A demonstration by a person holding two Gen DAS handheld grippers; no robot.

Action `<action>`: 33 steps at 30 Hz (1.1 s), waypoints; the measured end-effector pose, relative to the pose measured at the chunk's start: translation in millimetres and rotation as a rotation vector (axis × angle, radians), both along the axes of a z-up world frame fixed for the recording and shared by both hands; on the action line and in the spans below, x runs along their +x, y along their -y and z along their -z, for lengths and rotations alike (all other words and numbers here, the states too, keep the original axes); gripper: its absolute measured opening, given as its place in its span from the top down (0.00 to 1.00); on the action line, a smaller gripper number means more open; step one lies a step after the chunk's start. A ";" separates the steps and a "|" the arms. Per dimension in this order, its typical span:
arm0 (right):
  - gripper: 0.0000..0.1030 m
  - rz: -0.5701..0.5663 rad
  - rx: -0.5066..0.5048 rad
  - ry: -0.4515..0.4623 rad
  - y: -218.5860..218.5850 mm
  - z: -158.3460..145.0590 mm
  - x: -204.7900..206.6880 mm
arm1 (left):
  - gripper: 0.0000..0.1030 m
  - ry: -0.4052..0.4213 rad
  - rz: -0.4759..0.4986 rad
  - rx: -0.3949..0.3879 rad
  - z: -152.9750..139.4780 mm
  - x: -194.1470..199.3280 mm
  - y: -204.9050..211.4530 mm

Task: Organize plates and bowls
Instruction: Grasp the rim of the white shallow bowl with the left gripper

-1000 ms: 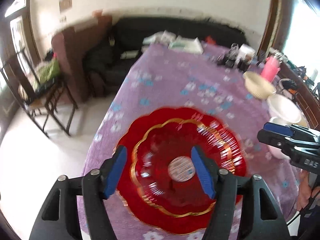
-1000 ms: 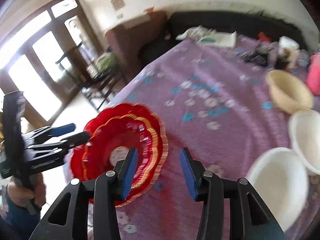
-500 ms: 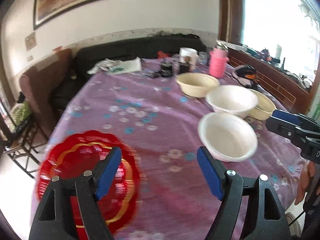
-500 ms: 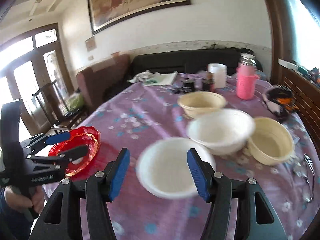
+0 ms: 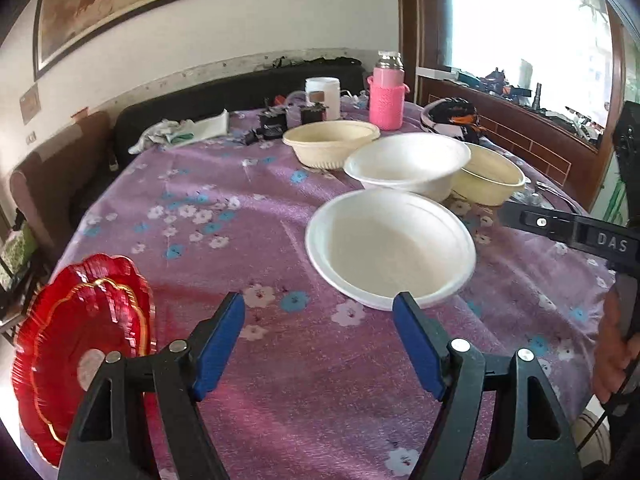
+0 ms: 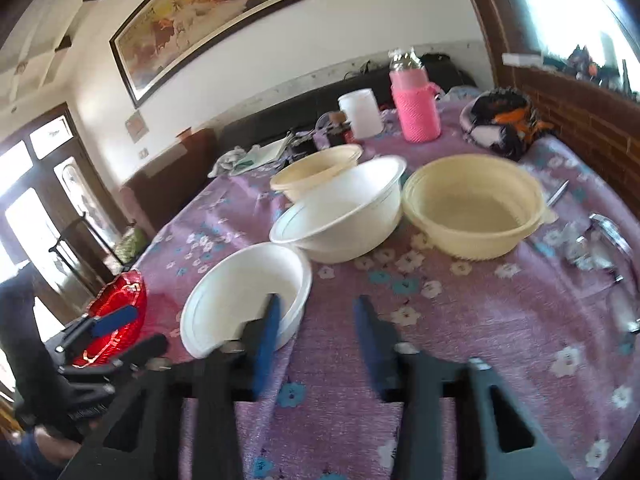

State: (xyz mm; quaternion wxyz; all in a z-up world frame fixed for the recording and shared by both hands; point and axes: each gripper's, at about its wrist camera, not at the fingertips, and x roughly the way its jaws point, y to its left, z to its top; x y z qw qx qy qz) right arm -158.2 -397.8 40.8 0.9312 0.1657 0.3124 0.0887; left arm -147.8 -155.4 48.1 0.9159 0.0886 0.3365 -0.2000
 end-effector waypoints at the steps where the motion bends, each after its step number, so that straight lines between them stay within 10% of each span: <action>1: 0.73 -0.008 0.004 0.000 -1.4 0.5 0.8 | 0.38 -0.011 0.008 -0.001 0.5 2.0 1.2; 4: 0.72 -0.018 0.004 -0.001 -7.1 1.9 5.5 | 0.56 -0.033 0.015 -0.005 0.4 10.1 3.5; 16: 0.72 -0.047 0.047 -0.083 -14.1 15.5 20.7 | 0.56 -0.204 0.018 -0.088 5.7 53.9 5.4; 19: 0.73 -0.054 0.052 -0.106 -16.1 20.1 22.8 | 0.70 -0.236 0.035 -0.081 12.1 58.6 12.9; 33: 0.82 -0.084 0.062 -0.069 -21.2 8.9 16.3 | 0.73 -0.165 0.009 -0.049 -2.1 41.9 12.3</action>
